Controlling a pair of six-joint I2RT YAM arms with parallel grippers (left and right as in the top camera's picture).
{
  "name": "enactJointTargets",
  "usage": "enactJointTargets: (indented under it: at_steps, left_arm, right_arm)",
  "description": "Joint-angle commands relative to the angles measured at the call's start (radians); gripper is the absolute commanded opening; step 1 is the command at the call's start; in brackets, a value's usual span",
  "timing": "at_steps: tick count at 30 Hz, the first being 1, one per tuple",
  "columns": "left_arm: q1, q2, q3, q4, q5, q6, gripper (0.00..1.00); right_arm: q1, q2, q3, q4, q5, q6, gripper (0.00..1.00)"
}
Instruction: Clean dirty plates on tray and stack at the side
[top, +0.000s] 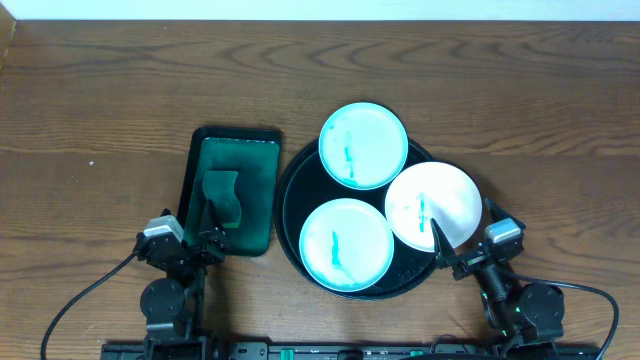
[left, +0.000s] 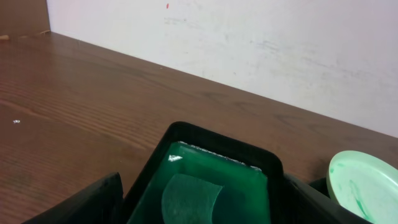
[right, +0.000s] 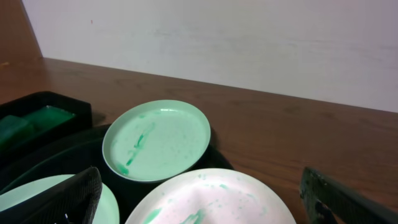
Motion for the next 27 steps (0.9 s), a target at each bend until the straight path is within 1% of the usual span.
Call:
enactJointTargets:
  at_steps: [1, 27]
  left_arm:
    - [0.008, -0.006, -0.034, -0.009, -0.002, 0.013, 0.80]
    - [0.008, -0.006, -0.034, -0.005, -0.002, 0.013, 0.80]
  right_arm:
    - [-0.005, -0.003, -0.001, -0.005, 0.008, -0.004, 0.99]
    - [-0.006, -0.003, -0.001, 0.008, 0.015, -0.019, 0.99]
